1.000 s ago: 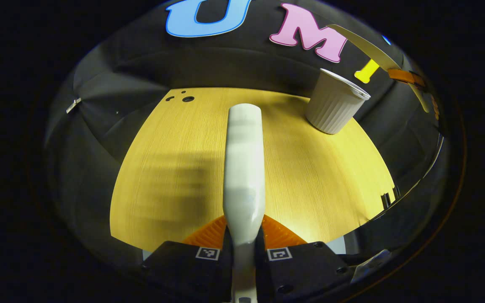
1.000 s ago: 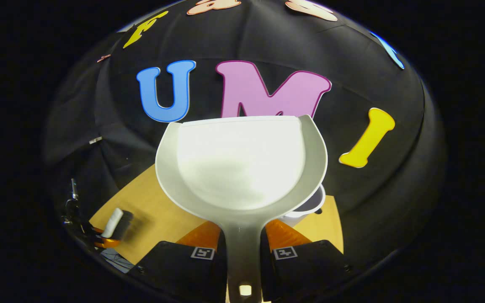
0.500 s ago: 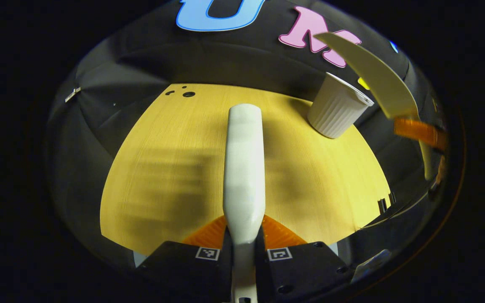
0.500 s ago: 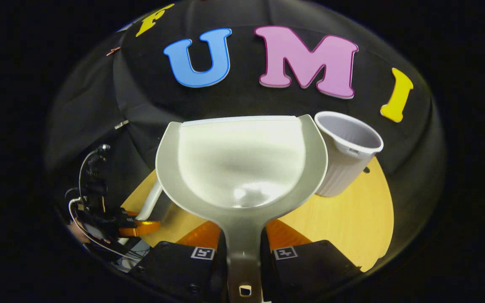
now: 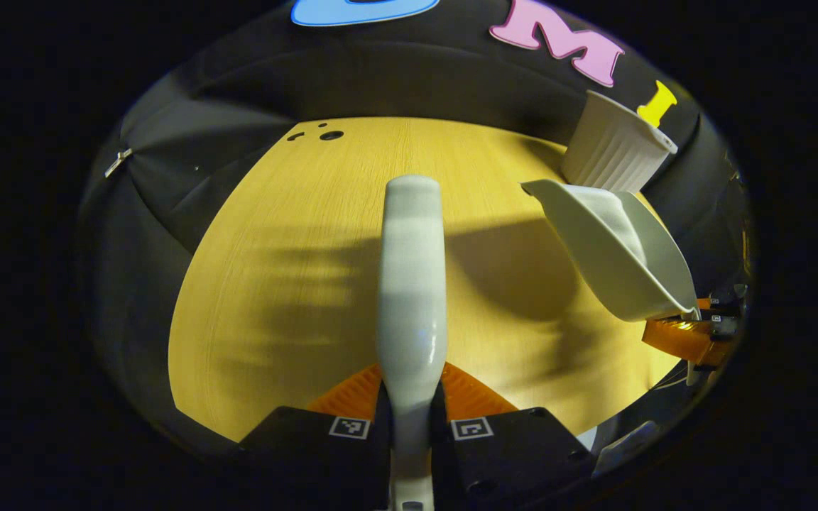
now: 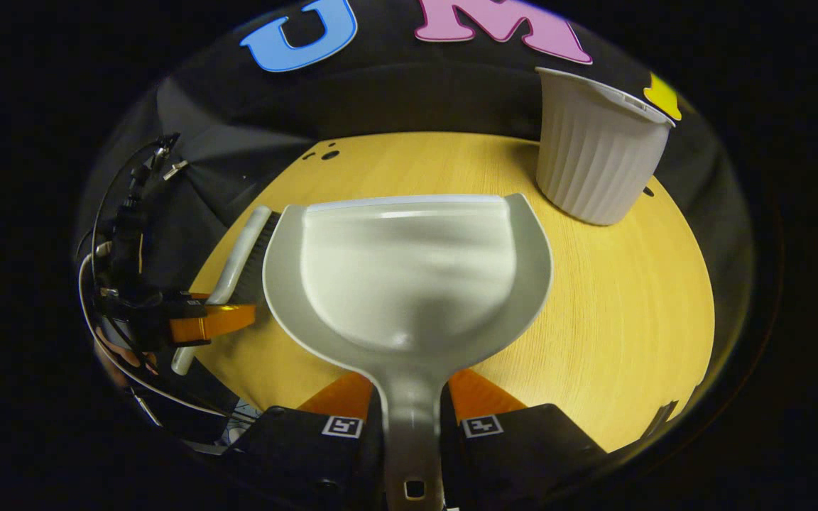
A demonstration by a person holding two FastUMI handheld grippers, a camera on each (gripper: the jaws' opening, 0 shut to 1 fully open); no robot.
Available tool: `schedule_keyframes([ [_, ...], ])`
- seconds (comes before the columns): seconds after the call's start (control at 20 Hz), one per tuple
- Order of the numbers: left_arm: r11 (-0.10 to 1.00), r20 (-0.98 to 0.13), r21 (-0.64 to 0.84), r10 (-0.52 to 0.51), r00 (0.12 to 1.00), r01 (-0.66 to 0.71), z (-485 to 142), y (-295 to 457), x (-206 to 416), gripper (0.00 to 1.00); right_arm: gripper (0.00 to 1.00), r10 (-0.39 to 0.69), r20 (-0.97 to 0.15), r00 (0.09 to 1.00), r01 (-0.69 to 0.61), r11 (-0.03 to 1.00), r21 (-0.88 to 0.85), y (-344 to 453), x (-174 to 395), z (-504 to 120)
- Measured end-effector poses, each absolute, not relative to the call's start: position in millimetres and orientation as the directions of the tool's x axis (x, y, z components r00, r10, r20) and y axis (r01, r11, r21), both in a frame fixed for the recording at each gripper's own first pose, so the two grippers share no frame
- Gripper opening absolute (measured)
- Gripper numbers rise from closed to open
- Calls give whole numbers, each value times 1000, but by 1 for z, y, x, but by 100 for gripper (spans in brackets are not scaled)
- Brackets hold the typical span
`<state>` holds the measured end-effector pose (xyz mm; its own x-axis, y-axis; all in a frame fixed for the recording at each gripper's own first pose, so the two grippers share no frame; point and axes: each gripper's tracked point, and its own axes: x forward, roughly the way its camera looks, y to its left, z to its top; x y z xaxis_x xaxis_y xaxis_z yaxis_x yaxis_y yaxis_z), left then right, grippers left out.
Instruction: Pick up the small broom and dustpan from the desktop, sweep the trash into the dustpan with the broom, and then empty the trash into the garbage bin.
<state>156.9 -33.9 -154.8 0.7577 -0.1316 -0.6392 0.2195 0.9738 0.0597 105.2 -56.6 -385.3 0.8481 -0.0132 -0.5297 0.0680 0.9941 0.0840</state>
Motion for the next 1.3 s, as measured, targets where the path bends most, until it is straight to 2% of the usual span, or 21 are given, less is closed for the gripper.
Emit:
schedule_keyframes([
  [0.1, 972, -653, 71, -123, 747, 222, -161, -36, 169, 29, 33, -40, -560, 828, 94, 993, 69, -62, 116, -405],
  [0.15, 971, -663, 78, -118, 739, 226, -165, -36, 172, 29, 36, -40, -570, 821, 103, 992, 79, -60, 123, -411],
  [0.25, 969, -665, 111, -92, 741, 220, -164, -35, 179, 27, 36, -43, -591, 806, 127, 987, 101, -67, 128, -419],
  [0.45, 966, -693, 139, -63, 718, 219, -154, -41, 181, 30, 37, -60, -631, 774, 132, 989, 68, -68, 133, -441],
  [0.5, 965, -694, 149, -54, 718, 216, -150, -43, 180, 30, 41, -72, -634, 770, 124, 992, 39, -65, 133, -444],
  [0.55, 963, -691, 162, -44, 722, 214, -149, -43, 181, 30, 37, -77, -624, 778, 125, 992, 33, -62, 135, -443],
  [0.6, 961, -690, 172, -39, 723, 217, -149, -46, 182, 31, 38, -62, -625, 778, 119, 992, 50, -59, 135, -440],
  [0.65, 959, -692, 176, -40, 720, 223, -151, -48, 181, 31, 43, -59, -623, 780, 120, 991, 57, -59, 135, -440],
  [0.7, 958, -695, 175, -43, 718, 228, -151, -49, 179, 32, 44, -46, -624, 780, 117, 990, 74, -56, 134, -438],
  [0.75, 957, -692, 169, -55, 720, 236, -149, -49, 176, 33, 48, -35, -622, 782, 114, 990, 88, -53, 133, -436],
  [0.8, 956, -686, 170, -58, 725, 237, -146, -50, 173, 50, 68, -35, -618, 785, 116, 989, 90, -54, 133, -432],
  [0.85, 955, -672, 182, -52, 739, 233, -141, -47, 171, 66, 70, -47, -612, 789, 121, 989, 80, -57, 132, -427],
  [0.95, 954, -629, 201, -48, 776, 221, -126, -44, 165, 100, 81, -58, -592, 804, 122, 990, 68, -59, 127, -413],
  [1.0, 955, -609, 197, -58, 791, 221, -117, -45, 159, 95, 93, -62, -576, 815, 120, 991, 64, -58, 124, -405],
  [1.05, 957, -595, 182, -75, 800, 225, -109, -47, 149, 95, 100, -75, -558, 826, 124, 991, 51, -59, 117, -392],
  [1.2, 964, -524, 168, -90, 847, 206, -77, -46, 119, 96, 99, -137, -475, 869, 155, 988, -2, -68, 88, -350],
  [1.3, 970, -410, 161, -101, 907, 181, -42, -47, 103, 98, 99, -180, -399, 899, 184, 983, -28, -72, 62, -315],
])
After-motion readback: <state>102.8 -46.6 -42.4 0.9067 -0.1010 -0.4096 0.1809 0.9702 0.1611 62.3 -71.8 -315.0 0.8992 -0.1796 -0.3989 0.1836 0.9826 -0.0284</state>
